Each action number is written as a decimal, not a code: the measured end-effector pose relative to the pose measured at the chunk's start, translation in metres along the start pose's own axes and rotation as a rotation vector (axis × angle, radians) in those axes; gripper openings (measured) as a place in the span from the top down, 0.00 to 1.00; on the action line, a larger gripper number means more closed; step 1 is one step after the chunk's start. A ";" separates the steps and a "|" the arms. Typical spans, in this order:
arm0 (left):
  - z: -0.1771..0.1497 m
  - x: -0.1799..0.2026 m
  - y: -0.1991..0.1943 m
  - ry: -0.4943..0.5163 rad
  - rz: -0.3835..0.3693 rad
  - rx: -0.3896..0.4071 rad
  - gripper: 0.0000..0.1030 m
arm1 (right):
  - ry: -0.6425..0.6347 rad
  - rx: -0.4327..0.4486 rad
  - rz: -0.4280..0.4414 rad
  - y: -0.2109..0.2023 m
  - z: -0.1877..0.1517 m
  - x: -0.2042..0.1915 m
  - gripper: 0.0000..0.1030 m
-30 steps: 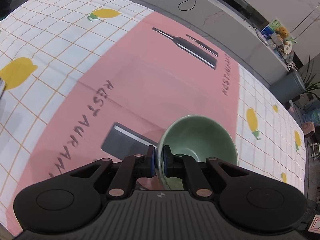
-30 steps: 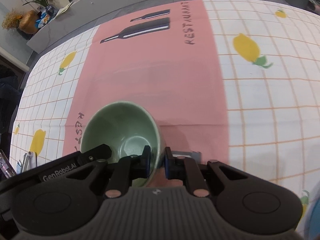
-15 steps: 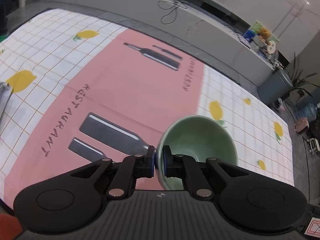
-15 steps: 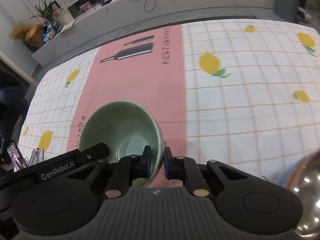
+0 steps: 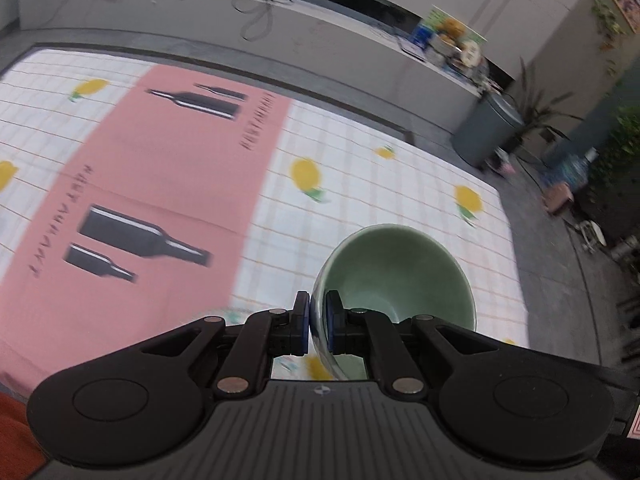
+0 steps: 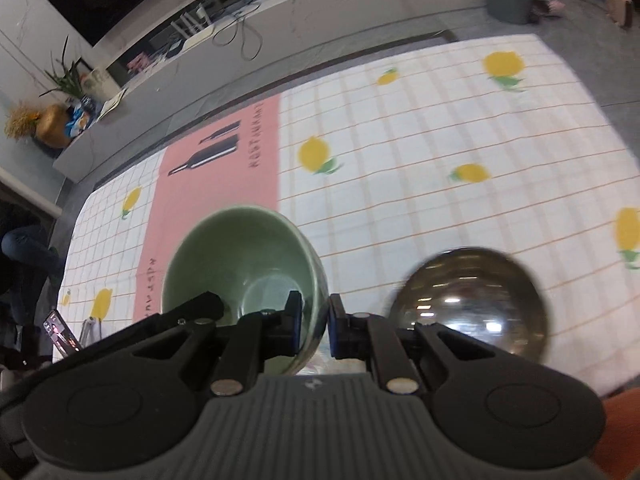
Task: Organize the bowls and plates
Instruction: 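Carry the green bowl and lower it into the nested steel bowls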
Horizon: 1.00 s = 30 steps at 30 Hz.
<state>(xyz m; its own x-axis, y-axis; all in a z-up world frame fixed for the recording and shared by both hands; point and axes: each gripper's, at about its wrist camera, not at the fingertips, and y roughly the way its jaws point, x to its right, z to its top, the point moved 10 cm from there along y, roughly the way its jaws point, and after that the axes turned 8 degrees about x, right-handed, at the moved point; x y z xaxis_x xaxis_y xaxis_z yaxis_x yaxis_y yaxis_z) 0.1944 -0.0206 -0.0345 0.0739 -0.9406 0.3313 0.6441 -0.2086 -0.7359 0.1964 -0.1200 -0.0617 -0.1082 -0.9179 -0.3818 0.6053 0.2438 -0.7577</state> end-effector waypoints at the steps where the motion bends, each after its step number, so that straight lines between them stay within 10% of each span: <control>1: -0.003 0.007 0.000 0.009 -0.009 -0.010 0.92 | 0.002 0.003 -0.004 -0.006 0.001 0.007 0.89; 30: -0.078 0.059 0.067 0.193 -0.040 -0.257 0.89 | 0.089 -0.183 -0.086 0.021 -0.025 0.123 0.91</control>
<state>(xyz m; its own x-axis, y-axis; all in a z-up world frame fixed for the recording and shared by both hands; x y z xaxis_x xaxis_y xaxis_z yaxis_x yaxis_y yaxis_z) 0.1823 -0.1108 -0.1107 -0.1093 -0.9585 0.2632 0.4282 -0.2844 -0.8578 0.1759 -0.2197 -0.1380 -0.2273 -0.9086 -0.3505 0.4388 0.2258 -0.8698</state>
